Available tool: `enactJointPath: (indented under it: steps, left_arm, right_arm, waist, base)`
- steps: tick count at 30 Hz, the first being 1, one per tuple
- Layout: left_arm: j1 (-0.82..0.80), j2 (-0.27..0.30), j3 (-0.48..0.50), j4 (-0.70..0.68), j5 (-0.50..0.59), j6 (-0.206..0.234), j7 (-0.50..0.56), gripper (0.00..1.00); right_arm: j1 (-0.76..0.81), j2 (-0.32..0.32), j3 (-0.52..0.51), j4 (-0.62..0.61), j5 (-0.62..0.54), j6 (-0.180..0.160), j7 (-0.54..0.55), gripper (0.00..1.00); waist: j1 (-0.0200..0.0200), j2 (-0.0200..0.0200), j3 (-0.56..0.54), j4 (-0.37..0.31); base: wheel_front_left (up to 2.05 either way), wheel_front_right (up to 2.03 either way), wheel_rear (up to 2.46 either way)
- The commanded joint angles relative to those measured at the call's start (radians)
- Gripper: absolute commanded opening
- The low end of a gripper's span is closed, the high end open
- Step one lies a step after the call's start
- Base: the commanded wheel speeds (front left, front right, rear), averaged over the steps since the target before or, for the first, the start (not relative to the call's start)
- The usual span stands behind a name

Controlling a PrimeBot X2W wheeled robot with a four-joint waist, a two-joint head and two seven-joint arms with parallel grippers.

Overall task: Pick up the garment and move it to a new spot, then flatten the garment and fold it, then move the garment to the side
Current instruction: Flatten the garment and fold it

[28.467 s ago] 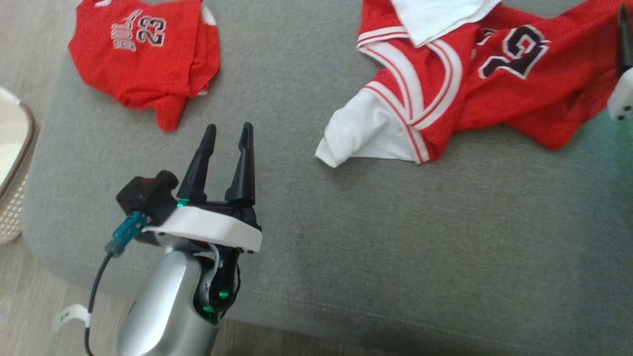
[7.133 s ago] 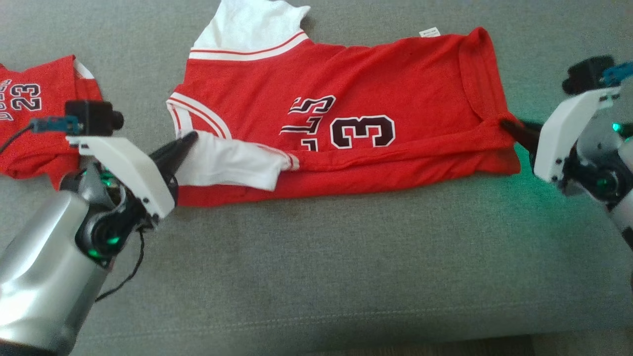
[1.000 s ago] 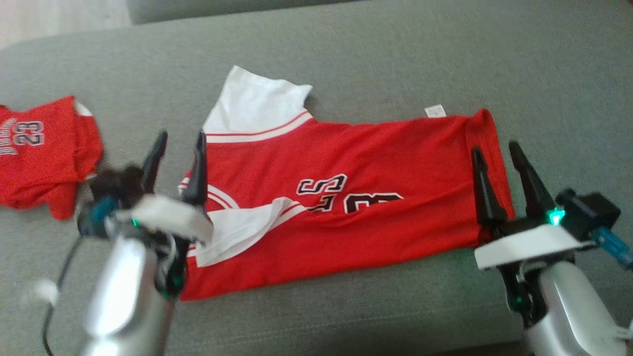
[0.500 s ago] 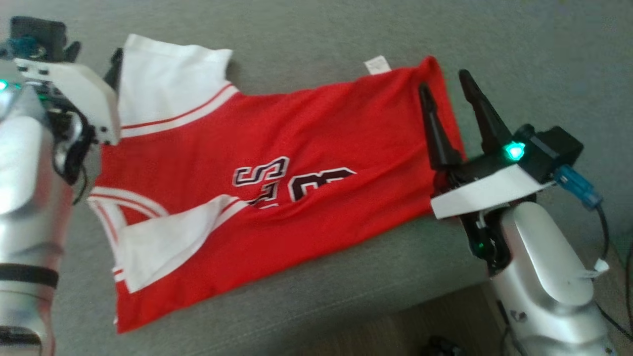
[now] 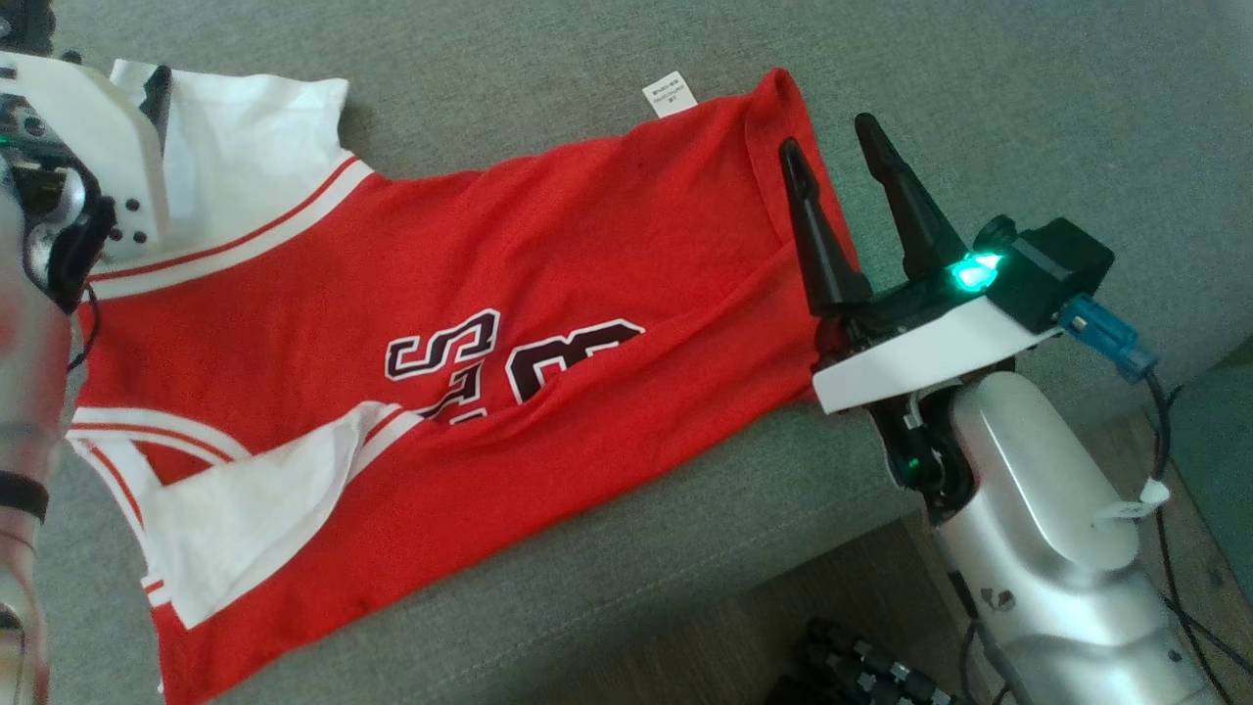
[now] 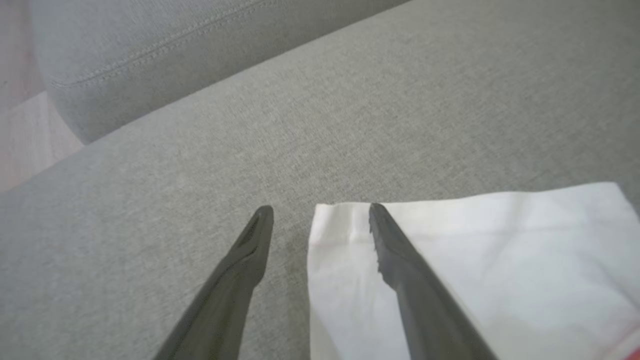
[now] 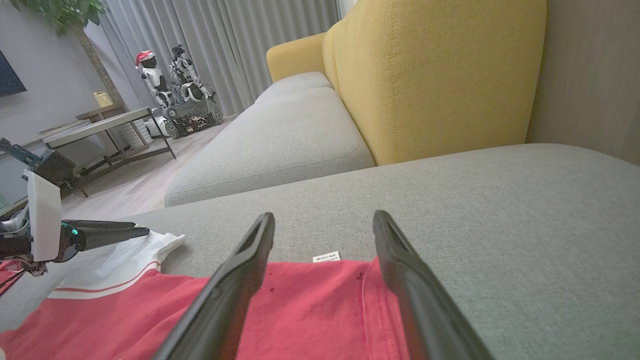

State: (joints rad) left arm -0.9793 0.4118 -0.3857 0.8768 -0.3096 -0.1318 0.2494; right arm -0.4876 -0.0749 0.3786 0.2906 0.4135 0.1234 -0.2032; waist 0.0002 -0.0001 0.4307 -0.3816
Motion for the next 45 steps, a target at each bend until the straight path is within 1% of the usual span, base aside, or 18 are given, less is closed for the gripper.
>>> enactJointPath:
  steps: [1,5,6,7,10,15,19,25,30,35,41,45]
  left_arm:
    - [-0.049,0.045,0.014,-0.017,-0.017,0.001,0.008,1.00]
    - [-0.062,0.042,-0.024,0.003,-0.052,0.001,0.033,1.00]
    - [-0.065,0.040,-0.029,0.006,-0.066,0.001,0.037,0.68]
    - [-0.067,0.036,-0.032,0.007,-0.083,0.001,0.039,0.00]
    - [-0.072,0.027,-0.037,0.005,-0.118,0.001,0.037,0.00]
    - [-0.088,0.017,-0.048,-0.030,-0.167,0.001,-0.039,0.00]
    - [-0.077,0.001,-0.055,-0.086,-0.198,0.001,-0.118,0.00]
    - [-0.028,-0.026,-0.055,-0.193,-0.244,0.001,-0.201,0.00]
    - [0.018,-0.038,-0.072,-0.277,-0.284,0.001,-0.185,0.00]
    - [0.039,-0.032,-0.080,-0.344,-0.295,0.003,-0.176,0.00]
    - [0.058,-0.021,-0.081,-0.389,-0.300,0.019,-0.167,0.00]
    - [0.071,-0.013,-0.079,-0.401,-0.305,0.026,-0.163,0.00]
  right_arm:
    - [-0.016,0.014,0.014,-0.022,0.004,0.007,-0.012,1.00]
    - [-0.026,0.012,0.006,-0.006,0.000,0.007,-0.015,1.00]
    - [-0.030,0.012,0.003,-0.003,-0.002,0.007,-0.014,1.00]
    - [-0.034,0.012,0.001,-0.001,-0.004,0.007,-0.012,1.00]
    - [-0.042,0.009,-0.005,0.008,-0.008,0.007,0.001,1.00]
    - [-0.083,-0.020,-0.047,0.035,-0.023,0.007,0.059,1.00]
    - [-0.137,-0.068,-0.071,0.089,-0.037,0.007,0.145,1.00]
    - [-0.216,-0.185,-0.049,0.210,-0.047,0.007,0.283,1.00]
    - [-0.258,-0.247,0.005,0.299,-0.019,0.007,0.360,1.00]
    - [-0.293,-0.289,0.045,0.365,0.014,0.007,0.406,1.00]
    - [-0.320,-0.303,0.055,0.443,0.025,0.007,0.417,1.00]
    - [-0.328,-0.301,0.060,0.479,0.032,0.007,0.419,1.00]
  waist:
    - [-0.0002,0.0001,0.004,-0.001]
    - [-0.0002,0.0001,0.009,0.002]
    - [-0.0002,0.0001,0.010,0.005]
    - [-0.0002,0.0001,0.011,0.008]
    - [-0.0002,0.0001,0.013,0.019]
    - [-0.0002,0.0001,0.011,0.070]
    - [-0.0002,0.0001,0.004,0.128]
    - [-0.0002,0.0001,-0.003,0.221]
    - [-0.0002,0.0001,0.000,0.267]
    - [-0.0002,0.0001,0.006,0.287]
    - [-0.0002,0.0001,0.008,0.293]
    - [-0.0002,0.0001,0.005,0.292]
  base:
    - [0.00,0.00,0.00]
    - [0.00,0.00,0.00]
    - [0.00,0.00,0.00]
    - [0.00,0.00,0.00]
    - [0.00,0.00,0.00]
    - [0.00,0.00,0.00]
    - [0.00,0.00,0.00]
    - [0.00,0.00,0.00]
    - [0.00,0.00,0.00]
    - [0.00,0.00,0.00]
    - [0.00,0.00,0.00]
    - [0.00,0.00,0.00]
